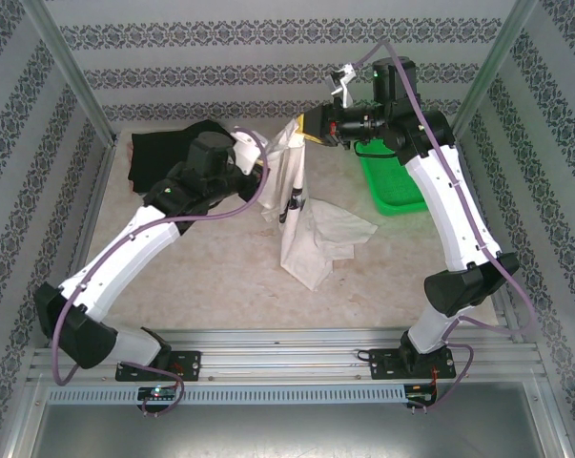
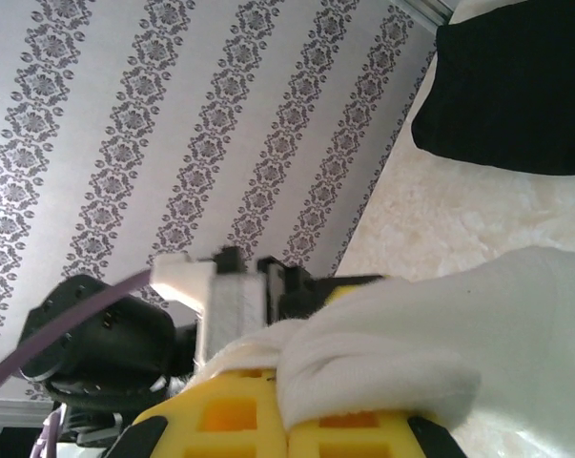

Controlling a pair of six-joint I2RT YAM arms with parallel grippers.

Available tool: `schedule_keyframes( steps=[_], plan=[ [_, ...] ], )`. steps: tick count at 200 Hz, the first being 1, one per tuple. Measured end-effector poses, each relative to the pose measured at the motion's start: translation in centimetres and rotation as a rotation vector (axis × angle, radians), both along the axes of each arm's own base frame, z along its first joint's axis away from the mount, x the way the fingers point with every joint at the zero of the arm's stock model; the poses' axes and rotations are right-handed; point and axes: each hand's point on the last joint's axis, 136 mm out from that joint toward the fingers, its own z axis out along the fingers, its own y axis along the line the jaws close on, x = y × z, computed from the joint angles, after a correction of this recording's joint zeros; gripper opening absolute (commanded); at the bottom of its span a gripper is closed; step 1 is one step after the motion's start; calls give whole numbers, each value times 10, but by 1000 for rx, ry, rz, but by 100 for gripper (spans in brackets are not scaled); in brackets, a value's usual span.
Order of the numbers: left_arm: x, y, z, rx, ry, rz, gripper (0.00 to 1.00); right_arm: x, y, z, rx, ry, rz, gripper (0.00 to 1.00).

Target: Fold and stack the t-shirts

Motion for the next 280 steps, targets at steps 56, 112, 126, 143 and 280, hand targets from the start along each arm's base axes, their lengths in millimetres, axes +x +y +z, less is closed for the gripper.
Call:
schedule_keyframes(
  steps=[56, 112, 126, 143, 280],
  plan=[
    [3, 8, 63, -78, -111, 8, 0, 6, -16, 42, 38, -107, -41, 0],
    [-47, -1, 215, -316, -329, -171, 0, -32, -45, 145, 139, -411, -65, 0],
    [-62, 0, 240, -354, -368, -208, 0, -45, -53, 162, 155, -467, -72, 0],
    [-73, -2, 258, -378, -393, -246, 0, -56, -63, 178, 176, -511, -80, 0],
    [38, 89, 70, -269, 63, 146, 0, 100, 2, -27, -71, -39, -125, 55]
  ],
)
